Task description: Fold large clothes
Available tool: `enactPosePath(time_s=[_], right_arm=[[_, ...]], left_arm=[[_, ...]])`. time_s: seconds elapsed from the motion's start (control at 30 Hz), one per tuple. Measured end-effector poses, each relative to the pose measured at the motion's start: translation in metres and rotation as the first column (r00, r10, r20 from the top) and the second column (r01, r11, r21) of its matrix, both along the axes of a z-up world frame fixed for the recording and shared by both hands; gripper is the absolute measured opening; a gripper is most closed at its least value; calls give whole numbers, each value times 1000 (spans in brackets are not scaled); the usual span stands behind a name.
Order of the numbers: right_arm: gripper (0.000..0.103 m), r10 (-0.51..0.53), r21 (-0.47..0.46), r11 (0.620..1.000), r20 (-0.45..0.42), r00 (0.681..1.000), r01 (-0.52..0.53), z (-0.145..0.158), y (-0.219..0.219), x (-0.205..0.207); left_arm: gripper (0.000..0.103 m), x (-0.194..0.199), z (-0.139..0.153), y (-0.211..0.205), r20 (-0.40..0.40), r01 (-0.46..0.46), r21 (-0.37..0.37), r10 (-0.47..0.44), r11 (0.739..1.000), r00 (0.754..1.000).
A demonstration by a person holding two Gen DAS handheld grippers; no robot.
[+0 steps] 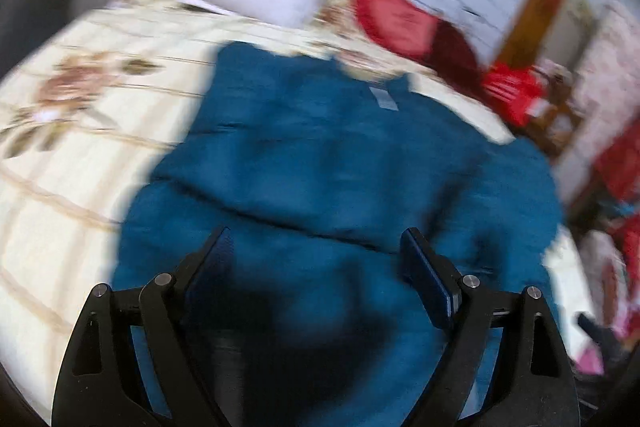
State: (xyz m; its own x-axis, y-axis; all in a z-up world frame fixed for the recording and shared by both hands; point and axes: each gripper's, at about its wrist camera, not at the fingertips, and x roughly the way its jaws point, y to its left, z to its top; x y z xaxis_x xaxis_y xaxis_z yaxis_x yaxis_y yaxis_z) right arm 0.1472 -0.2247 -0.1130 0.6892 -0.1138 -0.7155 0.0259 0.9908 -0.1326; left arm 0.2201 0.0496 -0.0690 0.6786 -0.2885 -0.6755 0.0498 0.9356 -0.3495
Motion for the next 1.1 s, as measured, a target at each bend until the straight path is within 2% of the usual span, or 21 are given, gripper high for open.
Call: enactPosePath(time_s=[0.07,0.13,0.17,0.2,0.23,0.33,0.37,0.4,0.43,0.47,0.5,0.6,0.7,0.8,0.83,0.9,1.0,1.03,1.1], right_arm=[[93,-85,70,994,12,996,84,3,-21,-6],[93,-151,121,982,26,988,146,5,-35,-12],[93,-156,139,979,28,987,151,4,-38,-13],[93,-156,172,974,24,987,150,3,-42,-13],[93,-154,194,970,14,988,149,1,-44,-11],[93,-142,231,963,-10,990,140,-2,-48,-8],[93,-139,236,962,-18,990,139,-3,-52,-10],[93,-130,243,961,-30,991,133,-5,-53,-9],[93,-120,246,961,-43,992,127,-6,-52,-5],[93,-113,247,961,-53,992,122,-8,-51,-7],[93,-99,251,961,-74,992,115,-11,-50,-4],[93,-57,300,949,-146,988,99,-24,-54,5],[93,-46,386,912,-233,971,136,-43,-71,14],[103,19,402,913,-220,975,73,-48,-71,16],[103,28,375,925,-219,975,57,-49,-68,16],[103,43,322,946,-219,975,31,-51,-61,18],[103,55,239,971,-224,973,0,-54,-49,19],[103,57,224,974,-224,973,-5,-54,-48,19],[103,63,199,980,-218,974,-19,-55,-45,17]], left_arm=[[85,8,4,-26,-9,100,-62,-100,993,995],[85,18,4,-50,-16,159,-70,-160,985,987],[85,25,1,-62,-26,169,-33,-170,985,985],[85,32,-4,-72,-36,145,24,-144,989,989],[85,36,-6,-76,-44,125,47,-123,991,991],[85,48,-17,-81,-71,108,18,-107,994,992],[82,49,-19,-80,-77,110,-4,-110,994,991],[49,48,-18,-80,-68,120,-24,-121,993,990],[27,46,-16,-81,-64,143,-45,-145,989,987],[15,42,-13,-84,-73,165,-53,-168,985,983],[12,34,-4,-85,-50,186,-49,-188,981,981],[12,15,25,-72,25,239,-66,-238,969,971],[12,5,57,-36,89,223,-65,-217,973,972],[12,14,74,3,109,174,-18,-171,985,979],[12,18,77,16,110,152,0,-151,988,982],[11,29,75,42,80,124,-15,-123,992,989],[13,43,61,61,30,95,20,-95,995,995],[17,47,52,63,4,90,29,-90,996,996],[43,55,28,65,-94,42,93,-34,995,995]])
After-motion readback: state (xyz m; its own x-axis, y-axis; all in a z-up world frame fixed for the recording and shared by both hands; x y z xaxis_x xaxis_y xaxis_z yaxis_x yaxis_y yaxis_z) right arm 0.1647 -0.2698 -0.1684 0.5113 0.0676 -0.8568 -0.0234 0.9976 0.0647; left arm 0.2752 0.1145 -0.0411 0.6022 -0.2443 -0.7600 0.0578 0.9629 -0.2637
